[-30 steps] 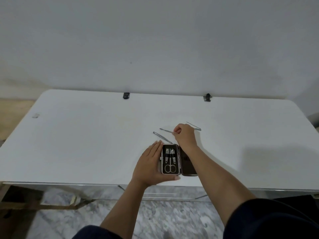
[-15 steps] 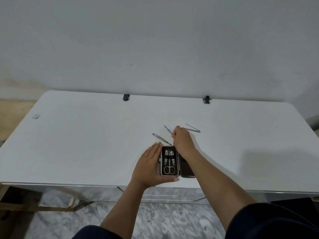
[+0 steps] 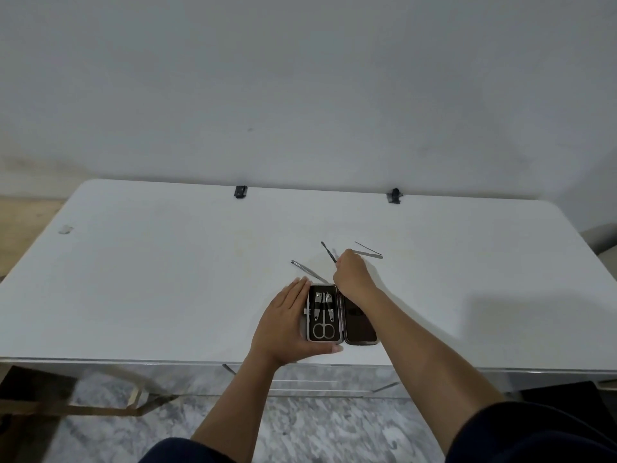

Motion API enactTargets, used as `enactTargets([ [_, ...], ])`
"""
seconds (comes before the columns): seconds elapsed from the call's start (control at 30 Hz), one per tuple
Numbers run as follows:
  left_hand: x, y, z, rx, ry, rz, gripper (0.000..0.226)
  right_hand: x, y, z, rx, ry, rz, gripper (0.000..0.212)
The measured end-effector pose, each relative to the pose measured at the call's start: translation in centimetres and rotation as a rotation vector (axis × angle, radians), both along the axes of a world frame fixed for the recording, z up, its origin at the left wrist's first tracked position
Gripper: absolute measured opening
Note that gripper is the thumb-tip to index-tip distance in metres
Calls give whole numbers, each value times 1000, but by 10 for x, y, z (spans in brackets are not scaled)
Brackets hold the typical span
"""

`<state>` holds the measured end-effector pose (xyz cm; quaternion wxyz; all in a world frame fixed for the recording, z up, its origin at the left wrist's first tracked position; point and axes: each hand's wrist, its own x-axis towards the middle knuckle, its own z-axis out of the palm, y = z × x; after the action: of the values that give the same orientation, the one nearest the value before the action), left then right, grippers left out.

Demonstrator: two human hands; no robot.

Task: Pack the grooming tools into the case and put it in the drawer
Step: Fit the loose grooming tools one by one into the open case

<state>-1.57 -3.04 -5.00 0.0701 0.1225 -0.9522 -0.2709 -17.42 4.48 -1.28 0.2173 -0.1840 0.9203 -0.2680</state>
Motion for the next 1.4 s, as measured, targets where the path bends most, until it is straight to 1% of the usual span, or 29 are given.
enactTargets([
  [0.13,0,0,0,-3,-5,-1,128,-4,7,2,-143,-114,-77,23],
  [0.2,0,0,1,-3,0,-1,128,-5,9,1,-173,-141,-71,33],
  [0.3,0,0,1,-5,6,-4,127,-6,15,2,-227,-145,-73,55],
  [0.37,0,0,2,-13,9,-9,127,-7,19,6,-279,-135,-110,60],
  [0.43,0,0,3,-8,9,-11,126,-7,25,8,-378,-153,-170,48],
  [0.53,0,1,5,-6,-4,1,126,-7,32,13,-534,-209,-301,16],
  [0.57,0,1,5,-8,-8,6,126,-7,35,15,-551,-209,-327,12],
  [0.6,0,2,6,-7,-13,8,127,-6,38,17,-562,-206,-350,12],
  [0.7,2,3,10,8,-18,13,125,2,53,20,-545,-164,-413,10],
  [0.8,3,4,11,12,3,19,123,13,66,19,-529,-171,-480,15],
  [0.9,4,4,10,12,-1,16,124,25,79,18,-536,-185,-481,18],
  [1.03,4,5,12,-1,-7,10,124,43,95,15,-482,-123,-484,22],
  [1.13,4,5,12,-5,-14,9,123,58,102,11,-421,-78,-446,7],
  [1.2,4,5,12,-6,-20,14,124,69,105,8,-395,-42,-413,6],
  [1.33,5,6,11,-8,-15,15,125,87,109,1,-280,117,-327,4],
  [1.4,5,5,10,-3,-18,18,126,92,109,-2,-252,149,-317,3],
])
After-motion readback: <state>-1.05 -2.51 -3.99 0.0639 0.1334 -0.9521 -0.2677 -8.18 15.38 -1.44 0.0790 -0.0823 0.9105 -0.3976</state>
